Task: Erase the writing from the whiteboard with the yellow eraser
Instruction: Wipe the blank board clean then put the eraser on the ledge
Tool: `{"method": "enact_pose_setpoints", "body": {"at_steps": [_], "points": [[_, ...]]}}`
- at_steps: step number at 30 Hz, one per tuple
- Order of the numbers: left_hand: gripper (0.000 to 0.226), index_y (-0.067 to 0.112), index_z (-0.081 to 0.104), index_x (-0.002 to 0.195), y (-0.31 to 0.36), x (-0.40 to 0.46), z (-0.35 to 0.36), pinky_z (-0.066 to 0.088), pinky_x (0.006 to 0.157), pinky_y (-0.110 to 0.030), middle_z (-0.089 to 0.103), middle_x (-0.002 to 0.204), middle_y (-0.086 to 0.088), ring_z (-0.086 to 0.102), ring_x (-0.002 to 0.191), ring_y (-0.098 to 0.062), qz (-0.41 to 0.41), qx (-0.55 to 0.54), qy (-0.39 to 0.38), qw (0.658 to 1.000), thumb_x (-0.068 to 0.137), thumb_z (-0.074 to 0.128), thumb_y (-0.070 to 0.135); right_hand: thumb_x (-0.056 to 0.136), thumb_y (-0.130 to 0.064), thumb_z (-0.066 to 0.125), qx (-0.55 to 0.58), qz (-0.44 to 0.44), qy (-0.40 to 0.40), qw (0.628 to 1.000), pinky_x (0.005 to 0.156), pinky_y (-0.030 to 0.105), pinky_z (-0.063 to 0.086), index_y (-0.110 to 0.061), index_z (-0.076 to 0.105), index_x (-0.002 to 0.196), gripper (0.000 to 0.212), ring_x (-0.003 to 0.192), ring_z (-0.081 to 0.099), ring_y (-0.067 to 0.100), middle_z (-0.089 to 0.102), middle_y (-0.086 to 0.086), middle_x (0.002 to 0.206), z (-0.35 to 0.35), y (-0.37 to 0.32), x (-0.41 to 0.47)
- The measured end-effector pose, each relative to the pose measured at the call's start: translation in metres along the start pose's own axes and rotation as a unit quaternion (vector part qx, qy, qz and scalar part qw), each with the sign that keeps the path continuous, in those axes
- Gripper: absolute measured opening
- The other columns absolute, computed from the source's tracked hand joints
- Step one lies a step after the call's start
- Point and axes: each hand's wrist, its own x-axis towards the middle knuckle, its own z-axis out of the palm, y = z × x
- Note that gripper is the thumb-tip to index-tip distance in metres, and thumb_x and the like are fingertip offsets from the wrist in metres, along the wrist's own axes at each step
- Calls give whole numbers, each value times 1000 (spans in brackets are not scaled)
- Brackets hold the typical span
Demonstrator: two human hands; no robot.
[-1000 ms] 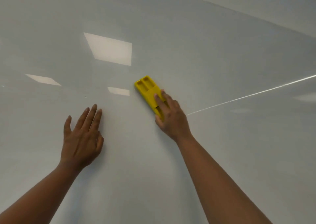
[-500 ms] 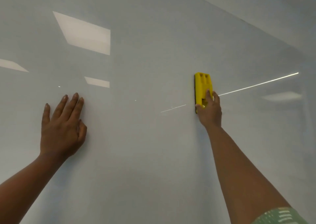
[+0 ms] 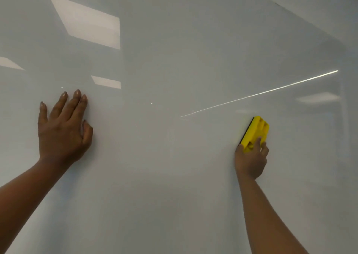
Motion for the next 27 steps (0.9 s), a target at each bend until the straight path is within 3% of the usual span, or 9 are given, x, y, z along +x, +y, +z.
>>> {"method": "enact_pose_setpoints", "body": {"at_steps": [2,9,14,20,23,27], "points": [[60,5,39,138,0,1,1,10,111,-55,37,147,-15,29,137,-34,-2,-5,1,1000,83,32,26,84,-18,63,12,-11,16,1000,93,45,40,-12,38,140,61,115,45,44,36,15,146,5,-3,-22],[62,4,33,141,2,-1,4,6,111,-55,32,149,-17,24,139,-36,-1,6,-11,1000,83,30,27,80,-15,70,-2,-178,-5,984,75,45,51,-14,45,136,62,108,52,39,45,14,140,5,17,-52],[64,3,30,141,-1,-2,3,9,110,-60,29,150,-18,22,139,-37,8,20,-27,999,83,30,29,83,-16,66,6,-41,33,999,86,50,44,-13,42,138,60,109,47,47,41,17,142,2,55,-47],[69,4,25,144,2,-3,-2,6,110,-59,25,152,-17,18,140,-38,9,18,-47,999,82,30,35,85,-18,63,5,90,46,995,86,54,43,-11,39,139,59,110,44,50,39,20,143,-3,100,-90],[71,4,24,145,4,-3,-7,5,111,-58,23,153,-17,16,140,-37,5,15,-57,998,82,30,36,82,-15,65,36,87,46,995,91,53,39,-6,42,137,60,110,45,51,41,26,139,0,92,-115],[70,3,24,145,9,-4,-12,4,111,-58,21,154,-16,14,141,-36,0,8,-67,998,83,32,34,76,-15,62,60,-23,31,997,87,50,42,4,49,129,58,106,52,50,48,34,127,7,57,-148]]}}
